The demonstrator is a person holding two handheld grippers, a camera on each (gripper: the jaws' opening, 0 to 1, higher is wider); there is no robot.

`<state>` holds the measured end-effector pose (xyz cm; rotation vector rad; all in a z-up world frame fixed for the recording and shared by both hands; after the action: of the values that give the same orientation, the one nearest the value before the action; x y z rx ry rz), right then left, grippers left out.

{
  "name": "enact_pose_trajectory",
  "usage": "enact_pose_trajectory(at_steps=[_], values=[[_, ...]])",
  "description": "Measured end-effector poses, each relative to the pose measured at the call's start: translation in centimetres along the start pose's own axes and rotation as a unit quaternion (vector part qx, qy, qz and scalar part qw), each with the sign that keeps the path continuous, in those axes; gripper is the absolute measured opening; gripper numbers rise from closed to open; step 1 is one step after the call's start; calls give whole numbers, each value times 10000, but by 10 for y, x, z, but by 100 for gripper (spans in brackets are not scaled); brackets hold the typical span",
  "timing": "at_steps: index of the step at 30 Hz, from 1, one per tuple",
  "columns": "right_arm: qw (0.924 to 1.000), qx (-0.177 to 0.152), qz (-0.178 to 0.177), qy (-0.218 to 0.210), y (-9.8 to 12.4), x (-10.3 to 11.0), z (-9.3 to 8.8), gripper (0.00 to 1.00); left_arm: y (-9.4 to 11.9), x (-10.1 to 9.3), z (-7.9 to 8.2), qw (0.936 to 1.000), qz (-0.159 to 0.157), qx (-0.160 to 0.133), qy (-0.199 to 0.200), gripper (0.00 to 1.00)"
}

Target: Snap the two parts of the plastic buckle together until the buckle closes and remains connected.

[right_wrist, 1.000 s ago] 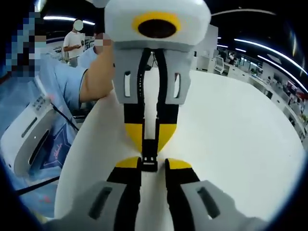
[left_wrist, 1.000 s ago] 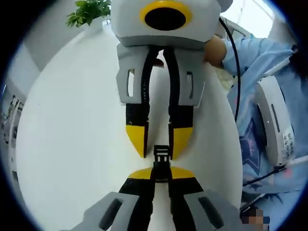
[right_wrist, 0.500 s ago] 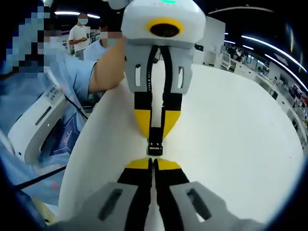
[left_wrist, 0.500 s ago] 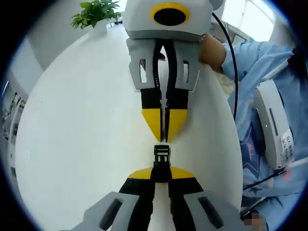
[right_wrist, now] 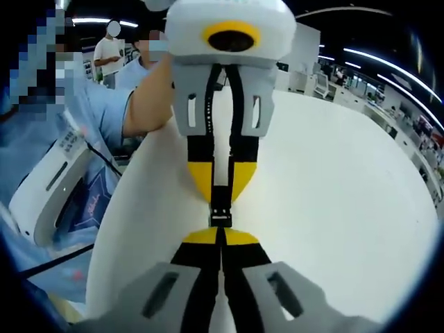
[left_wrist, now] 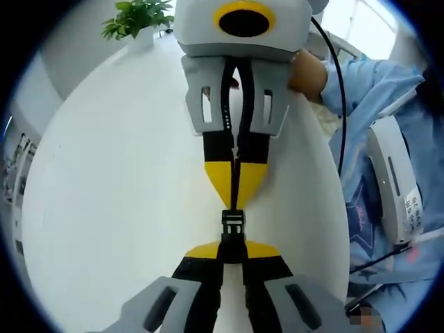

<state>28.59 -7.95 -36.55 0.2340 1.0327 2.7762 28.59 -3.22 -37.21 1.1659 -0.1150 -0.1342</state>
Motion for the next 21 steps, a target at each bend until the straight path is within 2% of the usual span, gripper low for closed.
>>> enact_pose_trajectory(at_steps=[6, 14, 21], values=[[9999, 42, 59, -79, -2, 2, -2, 0, -1, -3, 1, 9999, 36, 7, 147, 8], [9999, 100, 16, -31, -4, 0, -1, 0, -2, 2, 5, 9999, 54, -8, 92, 8], [9999, 112, 17, -19, -7, -1, 0, 0, -5, -3, 3, 9999, 37, -4, 93, 8]])
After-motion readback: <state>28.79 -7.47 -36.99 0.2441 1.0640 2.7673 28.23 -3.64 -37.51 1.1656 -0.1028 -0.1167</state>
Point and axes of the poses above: the point that each gripper's makers call its tool centre point, and the gripper's own axes: y roughly backward along the fingers, x roughly to its left, z roughly out of its top, the point moved 1 cm from there along y, roughly backward along the fingers, and after that the axes turned 10 degrees about -y, right-handed, at the moved point
